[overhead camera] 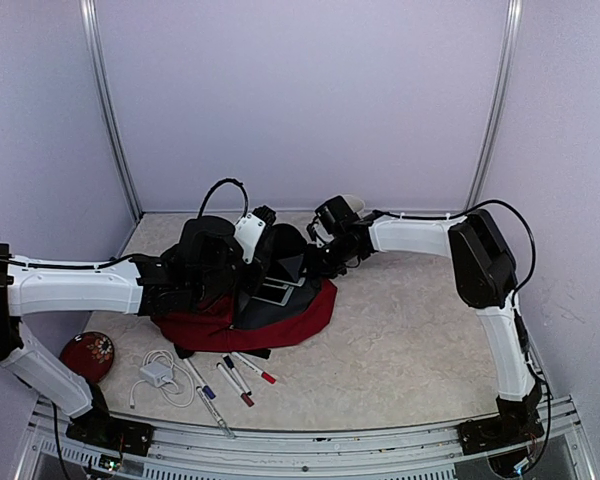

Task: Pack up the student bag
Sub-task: Place the iPad in the largest pocket of the bag, then place the largest pocket in the student bag.

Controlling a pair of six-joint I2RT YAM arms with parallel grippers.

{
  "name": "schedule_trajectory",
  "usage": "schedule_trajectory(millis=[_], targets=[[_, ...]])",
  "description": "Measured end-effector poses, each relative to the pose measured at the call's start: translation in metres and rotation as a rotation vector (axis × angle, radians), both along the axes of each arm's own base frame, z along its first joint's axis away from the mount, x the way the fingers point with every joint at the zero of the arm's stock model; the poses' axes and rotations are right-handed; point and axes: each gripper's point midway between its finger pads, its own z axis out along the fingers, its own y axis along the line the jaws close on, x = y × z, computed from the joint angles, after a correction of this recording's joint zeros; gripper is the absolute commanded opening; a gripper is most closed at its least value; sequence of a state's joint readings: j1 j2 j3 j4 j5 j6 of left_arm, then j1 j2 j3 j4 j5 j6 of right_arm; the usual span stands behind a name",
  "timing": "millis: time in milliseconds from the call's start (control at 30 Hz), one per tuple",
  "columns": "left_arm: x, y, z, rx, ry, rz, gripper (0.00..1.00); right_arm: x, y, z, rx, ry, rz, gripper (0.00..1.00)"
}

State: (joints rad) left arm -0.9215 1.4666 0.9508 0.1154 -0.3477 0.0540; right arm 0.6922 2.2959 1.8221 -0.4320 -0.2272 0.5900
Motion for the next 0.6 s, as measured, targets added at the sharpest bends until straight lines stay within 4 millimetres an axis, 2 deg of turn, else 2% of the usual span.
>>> schedule_trajectory(millis=[133,233,300,333,433,467,533,600], targets=[[0.001,-0.002,-0.006,0.011,0.005,-0.001,0.00,-0.014,0.020,0.003,0.049,-0.004,0.069,0.26],[0.002,-0.003,-0.013,0.023,0.015,-0.002,0.00,-0.033,0.038,-0.001,0.127,0.011,0.135,0.27],[0.002,-0.003,-0.016,0.028,0.019,-0.003,0.00,-0.040,0.043,0.000,0.159,0.015,0.157,0.29],[0.002,-0.003,-0.016,0.029,0.020,-0.003,0.07,-0.043,0.044,0.001,0.168,0.018,0.164,0.30],[0.001,-0.002,-0.017,0.027,0.025,-0.005,0.60,-0.049,0.040,0.008,0.178,0.015,0.168,0.34],[0.000,-0.002,-0.017,0.025,0.028,-0.006,0.75,-0.051,0.037,0.011,0.176,0.012,0.164,0.35],[-0.004,0.000,-0.016,0.017,0.047,-0.006,0.92,-0.053,0.026,0.024,0.163,-0.013,0.149,0.39],[-0.008,0.004,-0.012,-0.003,0.070,0.001,0.98,-0.054,0.017,0.041,0.148,-0.045,0.131,0.40]])
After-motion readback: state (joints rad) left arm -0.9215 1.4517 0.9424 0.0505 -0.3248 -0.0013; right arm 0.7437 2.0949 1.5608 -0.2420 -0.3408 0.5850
